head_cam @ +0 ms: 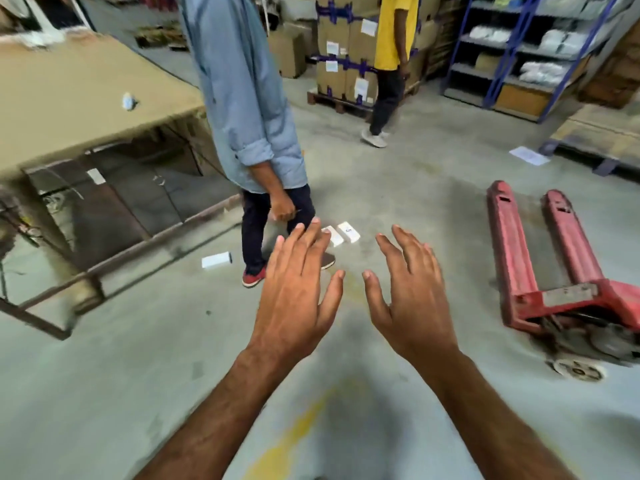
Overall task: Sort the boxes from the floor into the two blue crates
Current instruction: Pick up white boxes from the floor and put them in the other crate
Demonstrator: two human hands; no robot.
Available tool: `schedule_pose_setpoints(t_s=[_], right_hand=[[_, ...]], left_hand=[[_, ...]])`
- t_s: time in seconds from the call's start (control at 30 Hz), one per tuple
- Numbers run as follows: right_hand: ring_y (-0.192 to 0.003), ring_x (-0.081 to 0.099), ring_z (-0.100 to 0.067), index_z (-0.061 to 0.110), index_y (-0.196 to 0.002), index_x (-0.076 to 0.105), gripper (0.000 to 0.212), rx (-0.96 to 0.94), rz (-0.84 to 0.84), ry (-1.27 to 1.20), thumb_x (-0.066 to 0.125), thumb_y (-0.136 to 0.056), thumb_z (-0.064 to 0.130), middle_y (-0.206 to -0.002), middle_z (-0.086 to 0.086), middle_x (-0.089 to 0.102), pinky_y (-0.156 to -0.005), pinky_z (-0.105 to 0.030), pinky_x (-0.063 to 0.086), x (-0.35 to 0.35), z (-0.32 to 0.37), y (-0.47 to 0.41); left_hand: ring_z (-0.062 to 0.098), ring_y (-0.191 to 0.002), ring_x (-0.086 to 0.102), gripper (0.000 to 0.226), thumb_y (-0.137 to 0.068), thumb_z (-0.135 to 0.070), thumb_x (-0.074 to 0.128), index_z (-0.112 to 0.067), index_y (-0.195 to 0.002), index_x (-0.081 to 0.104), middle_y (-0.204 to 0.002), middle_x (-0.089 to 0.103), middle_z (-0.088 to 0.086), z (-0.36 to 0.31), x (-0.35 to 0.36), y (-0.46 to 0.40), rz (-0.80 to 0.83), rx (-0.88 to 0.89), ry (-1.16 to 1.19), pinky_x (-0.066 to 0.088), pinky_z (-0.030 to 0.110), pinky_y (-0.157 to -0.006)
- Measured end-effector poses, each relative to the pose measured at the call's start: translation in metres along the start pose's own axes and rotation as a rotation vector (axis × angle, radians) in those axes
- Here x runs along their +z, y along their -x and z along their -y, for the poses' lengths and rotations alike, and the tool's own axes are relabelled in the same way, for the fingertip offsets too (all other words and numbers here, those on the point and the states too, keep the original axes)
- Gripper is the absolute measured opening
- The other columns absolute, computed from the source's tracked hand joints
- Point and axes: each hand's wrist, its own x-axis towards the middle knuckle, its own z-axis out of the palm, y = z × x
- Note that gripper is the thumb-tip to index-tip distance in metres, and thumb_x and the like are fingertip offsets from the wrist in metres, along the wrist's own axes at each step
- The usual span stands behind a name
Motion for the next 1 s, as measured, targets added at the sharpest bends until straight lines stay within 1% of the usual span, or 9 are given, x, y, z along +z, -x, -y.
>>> schedule_pose_setpoints(t_s=[0.1, 0.2, 0.3, 0.5, 0.6, 0.73, 0.8, 0.9, 1.0], right_hand=[[-0.149, 0.036, -0.027, 0.010, -0.150, 0.049, 0.057, -0.054, 0.012, -0.034, 0.056, -0.097, 0.030, -0.158, -0.011, 0.043, -0.124, -0.047, 0.024, 0.015, 0.017, -0.006], [-0.149, 0.035, -0.028, 0.009, -0.149, 0.049, 0.057, -0.085, 0.053, -0.044, 0.053, -0.098, 0.031, -0.158, -0.012, 0.043, -0.124, -0.047, 0.024, 0.029, 0.027, -0.013], [-0.149, 0.036, -0.028, 0.009, -0.149, 0.050, 0.055, -0.108, 0.101, -0.058, 0.054, -0.099, 0.032, -0.158, -0.013, 0.044, -0.123, -0.049, 0.026, 0.043, 0.032, -0.023], [-0.150, 0.036, -0.028, 0.007, -0.149, 0.050, 0.054, -0.141, 0.133, -0.129, 0.053, -0.101, 0.032, -0.158, -0.014, 0.043, -0.119, -0.051, 0.029, 0.072, 0.029, -0.054], [-0.150, 0.035, -0.028, 0.007, -0.150, 0.049, 0.054, -0.137, 0.125, -0.144, 0.054, -0.101, 0.030, -0.158, -0.014, 0.043, -0.119, -0.052, 0.029, 0.086, 0.015, -0.073], [-0.147, 0.040, -0.030, 0.005, -0.147, 0.052, 0.053, -0.105, 0.115, -0.115, 0.057, -0.100, 0.029, -0.156, -0.016, 0.046, -0.123, -0.049, 0.026, 0.100, -0.021, -0.099], [-0.147, 0.040, -0.031, 0.005, -0.147, 0.052, 0.054, -0.058, 0.136, -0.101, 0.058, -0.100, 0.030, -0.156, -0.016, 0.045, -0.124, -0.048, 0.026, 0.104, -0.042, -0.113], [-0.148, 0.038, -0.030, 0.008, -0.149, 0.049, 0.055, -0.010, 0.179, -0.088, 0.055, -0.100, 0.033, -0.158, -0.014, 0.043, -0.124, -0.047, 0.025, 0.113, -0.069, -0.133], [-0.149, 0.036, -0.031, 0.010, -0.151, 0.047, 0.058, 0.065, 0.243, -0.055, 0.053, -0.101, 0.038, -0.160, -0.014, 0.040, -0.124, -0.048, 0.025, 0.127, -0.095, -0.151]], left_hand=[[0.020, -0.155, 0.024, 0.060, -0.102, -0.035, 0.055, -0.011, -0.155, 0.041, -0.165, 0.032, 0.003, 0.017, -0.010, 0.006, 0.003, -0.057, -0.030, 0.018, 0.049, -0.126], [0.021, -0.155, 0.024, 0.059, -0.102, -0.037, 0.052, -0.011, -0.154, 0.042, -0.165, 0.033, 0.004, 0.030, -0.015, 0.010, -0.013, -0.097, -0.053, 0.016, 0.048, -0.127], [0.020, -0.156, 0.022, 0.061, -0.102, -0.040, 0.048, -0.013, -0.156, 0.039, -0.166, 0.031, 0.003, 0.040, -0.015, 0.010, -0.024, -0.145, -0.092, 0.013, 0.045, -0.128], [0.022, -0.156, 0.022, 0.060, -0.104, -0.040, 0.050, -0.013, -0.157, 0.037, -0.167, 0.029, 0.004, 0.068, -0.002, -0.006, -0.009, -0.202, -0.176, 0.015, 0.048, -0.127], [0.021, -0.157, 0.019, 0.061, -0.105, -0.041, 0.048, -0.015, -0.158, 0.034, -0.168, 0.026, 0.003, 0.080, 0.015, -0.025, 0.027, -0.202, -0.203, 0.014, 0.047, -0.128], [0.022, -0.157, 0.017, 0.062, -0.105, -0.041, 0.048, -0.014, -0.158, 0.033, -0.169, 0.025, 0.004, 0.085, 0.047, -0.057, 0.073, -0.205, -0.217, 0.013, 0.047, -0.128], [0.021, -0.157, 0.016, 0.063, -0.105, -0.042, 0.048, -0.013, -0.159, 0.033, -0.169, 0.024, 0.004, 0.082, 0.064, -0.073, 0.100, -0.197, -0.212, 0.014, 0.046, -0.128], [0.022, -0.157, 0.017, 0.064, -0.104, -0.043, 0.045, -0.012, -0.159, 0.032, -0.169, 0.022, 0.005, 0.080, 0.087, -0.093, 0.137, -0.184, -0.212, 0.019, 0.048, -0.127], [0.025, -0.157, 0.018, 0.065, -0.104, -0.044, 0.045, -0.011, -0.158, 0.032, -0.170, 0.021, 0.007, 0.086, 0.107, -0.114, 0.194, -0.189, -0.215, 0.018, 0.049, -0.127]])
